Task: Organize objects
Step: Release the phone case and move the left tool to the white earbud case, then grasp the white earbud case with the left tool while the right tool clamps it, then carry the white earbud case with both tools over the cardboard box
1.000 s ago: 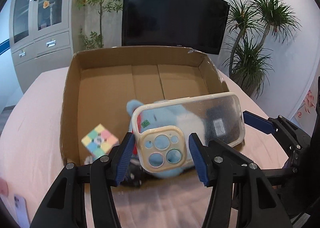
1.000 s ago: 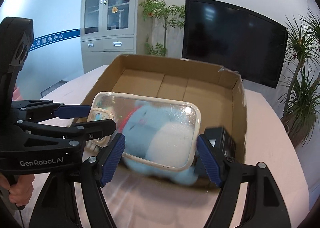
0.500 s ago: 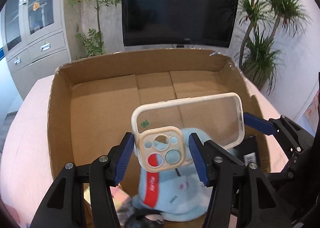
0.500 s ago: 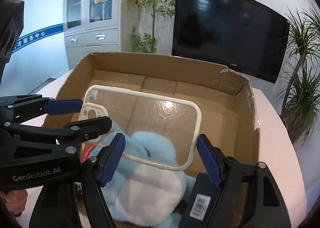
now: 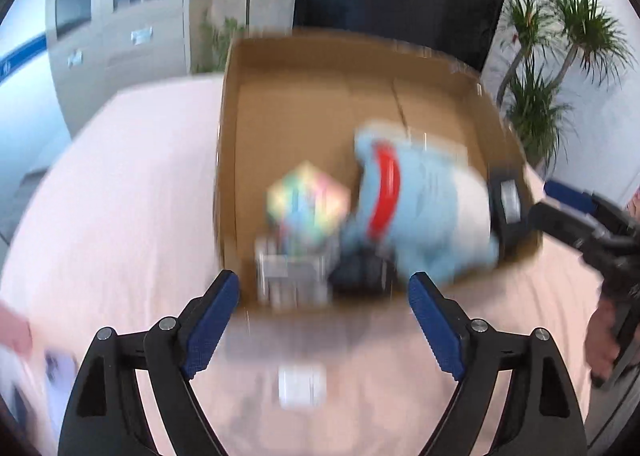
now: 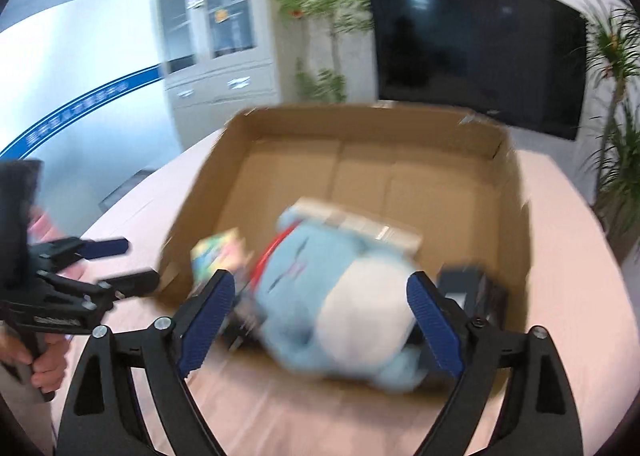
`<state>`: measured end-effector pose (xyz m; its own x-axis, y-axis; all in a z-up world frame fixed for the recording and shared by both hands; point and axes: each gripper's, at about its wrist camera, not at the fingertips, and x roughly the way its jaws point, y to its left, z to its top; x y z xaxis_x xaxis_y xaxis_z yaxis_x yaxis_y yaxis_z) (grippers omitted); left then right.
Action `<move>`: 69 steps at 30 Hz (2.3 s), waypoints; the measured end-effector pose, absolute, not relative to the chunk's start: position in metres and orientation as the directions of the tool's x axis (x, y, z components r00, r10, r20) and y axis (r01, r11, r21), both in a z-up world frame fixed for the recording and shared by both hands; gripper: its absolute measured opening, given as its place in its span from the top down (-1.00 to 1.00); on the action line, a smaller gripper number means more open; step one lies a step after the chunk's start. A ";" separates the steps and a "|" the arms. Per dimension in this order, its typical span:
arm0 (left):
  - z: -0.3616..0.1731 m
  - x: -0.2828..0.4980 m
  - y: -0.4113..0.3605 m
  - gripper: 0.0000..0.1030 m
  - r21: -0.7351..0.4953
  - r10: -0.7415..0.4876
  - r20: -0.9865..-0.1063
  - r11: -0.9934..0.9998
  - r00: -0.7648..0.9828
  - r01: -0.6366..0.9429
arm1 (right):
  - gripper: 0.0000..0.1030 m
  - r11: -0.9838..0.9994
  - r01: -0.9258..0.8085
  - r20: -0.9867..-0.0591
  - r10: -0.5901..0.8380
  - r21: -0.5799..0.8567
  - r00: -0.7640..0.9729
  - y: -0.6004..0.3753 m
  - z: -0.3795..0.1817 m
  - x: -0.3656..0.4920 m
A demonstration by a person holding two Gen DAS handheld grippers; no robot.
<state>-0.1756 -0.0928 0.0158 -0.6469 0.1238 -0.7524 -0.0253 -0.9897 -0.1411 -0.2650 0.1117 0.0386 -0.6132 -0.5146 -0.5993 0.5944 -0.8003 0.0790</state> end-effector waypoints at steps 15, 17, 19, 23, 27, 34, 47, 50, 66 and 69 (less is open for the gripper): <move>-0.099 -0.145 -0.043 0.17 -0.031 0.041 -0.867 -0.999 -0.496 -0.027 | -0.71 -0.775 0.620 -0.731 -0.492 0.121 -0.472 0.162 -0.055 -0.156; -0.097 -0.129 -0.017 0.17 -0.024 0.074 -0.865 -0.994 -0.496 -0.106 | -0.71 -0.756 0.639 -0.742 -0.510 0.144 -0.436 0.174 -0.064 -0.147; -0.094 -0.109 0.013 0.17 -0.046 0.147 -0.862 -0.976 -0.485 -0.214 | -0.71 -0.723 0.676 -0.753 -0.523 0.143 -0.400 0.178 -0.074 -0.137; -0.089 -0.068 0.065 0.20 -0.059 0.249 -0.861 -0.915 -0.443 -0.399 | -0.71 -0.641 0.756 -0.781 -0.537 0.132 -0.319 0.185 -0.094 -0.117; -0.088 -0.049 0.079 0.20 -0.217 0.426 -0.842 -0.830 -0.333 -0.513 | -0.73 -0.571 0.815 -0.803 -0.528 0.096 -0.276 0.188 -0.108 -0.096; -0.085 -0.054 0.080 0.09 -0.257 0.465 -0.838 -0.797 -0.285 -0.546 | -0.68 -0.528 0.849 -0.802 -0.519 0.031 -0.294 0.174 -0.117 -0.089; -0.082 -0.061 0.079 0.12 -0.258 0.470 -0.831 -0.800 -0.297 -0.542 | 0.11 -0.507 0.861 -0.800 -0.501 -0.036 -0.329 0.157 -0.121 -0.092; -0.081 -0.060 0.079 0.16 -0.261 0.476 -0.829 -0.794 -0.294 -0.550 | 0.19 -0.505 0.862 -0.795 -0.507 -0.038 -0.332 0.157 -0.121 -0.091; -0.080 -0.052 0.069 0.19 -0.285 0.497 -0.817 -0.790 -0.294 -0.543 | 0.20 -0.508 0.861 -0.787 -0.521 -0.026 -0.331 0.154 -0.122 -0.088; -0.080 -0.052 0.069 0.20 -0.285 0.495 -0.818 -0.791 -0.294 -0.542 | 0.20 -0.510 0.860 -0.793 -0.511 -0.032 -0.332 0.152 -0.121 -0.088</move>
